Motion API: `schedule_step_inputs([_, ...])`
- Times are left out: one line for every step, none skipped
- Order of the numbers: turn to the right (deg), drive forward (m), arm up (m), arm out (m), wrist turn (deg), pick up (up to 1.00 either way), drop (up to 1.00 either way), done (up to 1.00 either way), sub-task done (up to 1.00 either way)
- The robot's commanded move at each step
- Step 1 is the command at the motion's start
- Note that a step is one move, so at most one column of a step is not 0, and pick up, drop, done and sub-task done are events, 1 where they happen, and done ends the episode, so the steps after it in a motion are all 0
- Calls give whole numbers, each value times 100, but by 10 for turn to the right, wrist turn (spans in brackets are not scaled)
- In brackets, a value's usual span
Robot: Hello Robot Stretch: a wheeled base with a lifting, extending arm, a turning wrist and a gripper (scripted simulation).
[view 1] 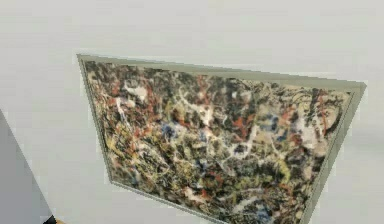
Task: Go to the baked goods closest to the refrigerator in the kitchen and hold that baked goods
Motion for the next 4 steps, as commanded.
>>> schedule_step_inputs([0, 0, 0, 0, 450, 0, 0, 0, 0])
schedule_step_inputs([0, 0, 0, 0, 450, 0, 0, 0, 0])
schedule_step_inputs([0, 0, 0, 0, 450, 0, 0, 0, 0])
schedule_step_inputs([0, 0, 0, 0, 240, 0, 0, 0, 0])
